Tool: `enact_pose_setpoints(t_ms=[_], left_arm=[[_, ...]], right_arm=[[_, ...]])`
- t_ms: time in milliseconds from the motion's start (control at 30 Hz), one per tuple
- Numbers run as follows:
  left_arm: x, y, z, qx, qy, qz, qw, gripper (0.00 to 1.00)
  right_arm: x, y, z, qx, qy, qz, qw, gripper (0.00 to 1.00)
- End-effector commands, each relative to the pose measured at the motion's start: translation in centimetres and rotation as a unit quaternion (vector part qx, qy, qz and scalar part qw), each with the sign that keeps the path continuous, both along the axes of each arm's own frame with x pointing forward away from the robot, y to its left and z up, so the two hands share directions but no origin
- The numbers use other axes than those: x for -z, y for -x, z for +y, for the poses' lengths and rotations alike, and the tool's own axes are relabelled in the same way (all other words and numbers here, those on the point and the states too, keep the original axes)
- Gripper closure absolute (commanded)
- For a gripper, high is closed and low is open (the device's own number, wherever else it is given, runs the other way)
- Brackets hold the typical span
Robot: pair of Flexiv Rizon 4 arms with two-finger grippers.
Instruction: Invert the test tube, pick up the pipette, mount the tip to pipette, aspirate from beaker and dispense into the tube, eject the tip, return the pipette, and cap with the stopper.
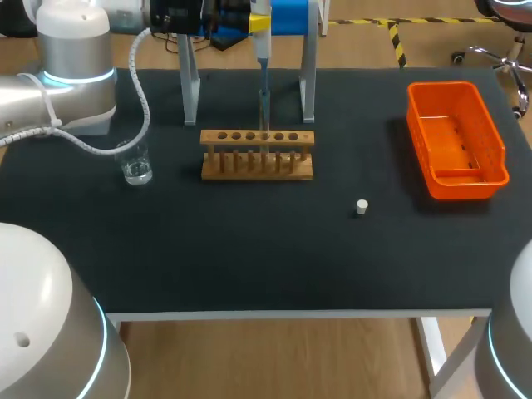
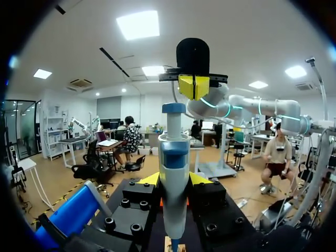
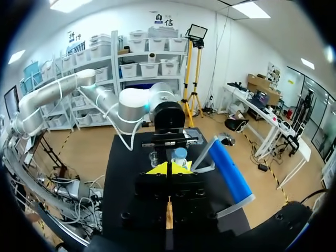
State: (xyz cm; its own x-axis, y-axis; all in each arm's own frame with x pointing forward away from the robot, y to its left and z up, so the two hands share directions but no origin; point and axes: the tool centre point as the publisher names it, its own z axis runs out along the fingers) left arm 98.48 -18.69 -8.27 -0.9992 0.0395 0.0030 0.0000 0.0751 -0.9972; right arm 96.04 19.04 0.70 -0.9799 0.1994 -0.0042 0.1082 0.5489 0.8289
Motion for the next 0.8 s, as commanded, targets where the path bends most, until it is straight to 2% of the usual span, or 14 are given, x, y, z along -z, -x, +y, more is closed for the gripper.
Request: enact_pose_setpoints(t_ms=[33, 800], left_arm=[[0.0, -0.1, 0.0, 0.002, 0.0, 0.0, 1.0, 1.0], [0.0, -0.1, 0.0, 0.002, 0.0, 0.0, 1.0, 1.0]], right_arm=[[-0.3, -0.9, 1.2, 0.0, 0.007, 0.005, 1.0, 1.0], [0.1, -2.9, 4.1, 0.009, 0.017, 0.0, 1.0, 1.0]])
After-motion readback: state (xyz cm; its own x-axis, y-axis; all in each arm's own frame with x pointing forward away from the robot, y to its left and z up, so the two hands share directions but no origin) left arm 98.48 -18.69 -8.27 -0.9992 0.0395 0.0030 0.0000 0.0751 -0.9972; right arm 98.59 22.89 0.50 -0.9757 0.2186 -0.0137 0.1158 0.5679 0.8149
